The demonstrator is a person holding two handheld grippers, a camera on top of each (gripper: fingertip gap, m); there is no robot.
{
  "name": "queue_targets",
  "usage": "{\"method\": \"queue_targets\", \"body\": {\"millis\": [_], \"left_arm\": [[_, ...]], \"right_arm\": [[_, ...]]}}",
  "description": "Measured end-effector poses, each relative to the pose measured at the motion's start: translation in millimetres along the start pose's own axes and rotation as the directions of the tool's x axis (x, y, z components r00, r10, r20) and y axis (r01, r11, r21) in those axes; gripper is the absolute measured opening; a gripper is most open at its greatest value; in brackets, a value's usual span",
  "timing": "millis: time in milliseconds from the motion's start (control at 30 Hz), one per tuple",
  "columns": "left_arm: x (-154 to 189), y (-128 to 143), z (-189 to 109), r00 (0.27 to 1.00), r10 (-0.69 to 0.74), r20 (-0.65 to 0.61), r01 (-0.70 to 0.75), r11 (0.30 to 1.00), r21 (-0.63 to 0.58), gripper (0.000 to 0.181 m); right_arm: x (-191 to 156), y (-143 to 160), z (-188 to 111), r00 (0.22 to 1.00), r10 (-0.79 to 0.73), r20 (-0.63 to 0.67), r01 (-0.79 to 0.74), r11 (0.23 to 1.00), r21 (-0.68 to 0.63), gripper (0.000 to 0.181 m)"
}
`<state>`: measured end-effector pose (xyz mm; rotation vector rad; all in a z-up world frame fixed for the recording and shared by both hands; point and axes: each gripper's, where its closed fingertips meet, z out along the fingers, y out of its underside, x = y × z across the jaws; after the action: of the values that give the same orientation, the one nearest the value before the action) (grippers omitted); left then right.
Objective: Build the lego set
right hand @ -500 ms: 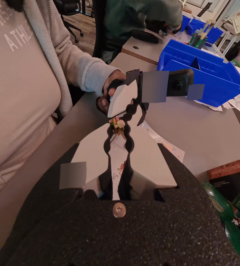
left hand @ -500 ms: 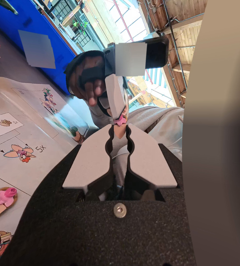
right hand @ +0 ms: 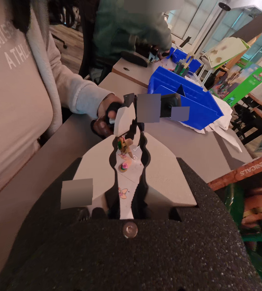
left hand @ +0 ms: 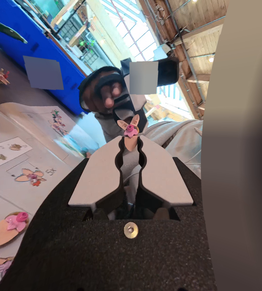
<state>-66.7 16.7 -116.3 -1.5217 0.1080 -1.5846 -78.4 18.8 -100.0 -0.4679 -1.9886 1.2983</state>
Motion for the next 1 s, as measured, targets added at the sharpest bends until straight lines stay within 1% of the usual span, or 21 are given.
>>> {"method": "queue_targets", "body": {"millis": [33,133,267,367,533,667,767,1000], "left_arm": [[2,0,0,1.0,-0.016,-0.02,0.016,1.0,0.003,0.015],[2,2,0,0.999,-0.034,-0.028,0.034,0.999,-0.01,0.015],[2,3,-1,1.0,-0.021,-0.019,0.02,1.0,-0.014,0.015],[4,3,-1,0.999,-0.025,-0.027,0.024,1.0,-0.016,0.015],[3,4,-2,1.0,0.001,0.001,-0.001,0.999,-0.036,0.015],[0,-2,-3,0.997,0.062,0.049,-0.061,0.998,-0.011,0.015],[-3,-3,-3,0.989,0.113,0.092,-0.112,0.994,-0.019,0.015],[-4,-9,-5,0.97,0.194,0.144,-0.196,0.981,-0.005,0.015]], "right_arm": [[0,1,0,1.0,-0.027,0.003,0.027,0.999,-0.019,0.023],[-4,2,0,0.997,-0.076,0.032,0.077,0.995,-0.056,0.016],[-6,4,0,0.997,-0.046,0.061,0.049,0.997,-0.061,0.014],[-8,5,-2,0.996,-0.052,0.069,0.056,0.997,-0.06,0.014],[-9,7,-2,0.996,-0.044,0.078,0.05,0.996,-0.076,0.013],[-4,9,-2,0.998,0.02,0.051,-0.015,0.996,-0.086,0.012],[-2,11,-2,0.997,0.061,0.036,-0.058,0.994,-0.094,0.012],[3,12,-3,0.988,0.155,-0.001,-0.155,0.984,-0.083,0.011]]}}
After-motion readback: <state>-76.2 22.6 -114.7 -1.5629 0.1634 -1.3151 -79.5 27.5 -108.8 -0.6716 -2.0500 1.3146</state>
